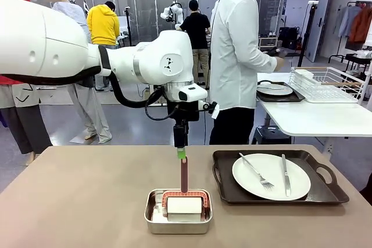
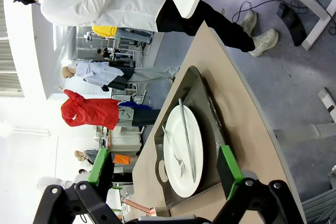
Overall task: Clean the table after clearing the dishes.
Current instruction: When the left (or right) Handle tray is removed, use the left hand (or right hand) to clean the left (or right) side of the table with the Lint Roller.
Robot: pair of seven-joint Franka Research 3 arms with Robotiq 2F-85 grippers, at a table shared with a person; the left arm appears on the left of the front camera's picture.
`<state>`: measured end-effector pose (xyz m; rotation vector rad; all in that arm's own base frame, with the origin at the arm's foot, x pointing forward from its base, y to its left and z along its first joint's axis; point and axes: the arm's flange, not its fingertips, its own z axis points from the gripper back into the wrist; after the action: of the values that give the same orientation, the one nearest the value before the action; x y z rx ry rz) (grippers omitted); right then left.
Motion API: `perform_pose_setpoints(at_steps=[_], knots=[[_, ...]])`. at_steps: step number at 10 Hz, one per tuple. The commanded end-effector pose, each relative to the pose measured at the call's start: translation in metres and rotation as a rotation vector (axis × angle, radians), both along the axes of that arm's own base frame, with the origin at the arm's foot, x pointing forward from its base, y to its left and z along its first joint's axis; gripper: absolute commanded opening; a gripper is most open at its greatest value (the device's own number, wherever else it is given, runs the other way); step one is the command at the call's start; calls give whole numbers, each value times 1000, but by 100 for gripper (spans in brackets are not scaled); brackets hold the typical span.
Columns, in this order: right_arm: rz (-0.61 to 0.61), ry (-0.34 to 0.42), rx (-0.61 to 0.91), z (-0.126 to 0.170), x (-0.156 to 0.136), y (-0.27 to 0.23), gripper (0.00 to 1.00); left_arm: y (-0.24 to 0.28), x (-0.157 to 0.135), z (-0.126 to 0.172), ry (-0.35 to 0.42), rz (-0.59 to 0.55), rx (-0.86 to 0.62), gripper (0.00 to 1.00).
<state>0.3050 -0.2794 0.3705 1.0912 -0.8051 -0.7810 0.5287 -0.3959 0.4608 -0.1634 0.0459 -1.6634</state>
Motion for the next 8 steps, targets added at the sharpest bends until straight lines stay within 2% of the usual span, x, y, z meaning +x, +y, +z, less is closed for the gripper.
perform_pose_setpoints(at_steps=[1,6,8], knots=[[-9,-10,19,2,-1,0,100,-7,12,-1,115,33,-10,100],[-9,-10,19,2,-1,0,100,-5,7,-31,254,134,33,100],[-9,-10,19,2,-1,0,100,-5,-5,-40,305,104,31,100]])
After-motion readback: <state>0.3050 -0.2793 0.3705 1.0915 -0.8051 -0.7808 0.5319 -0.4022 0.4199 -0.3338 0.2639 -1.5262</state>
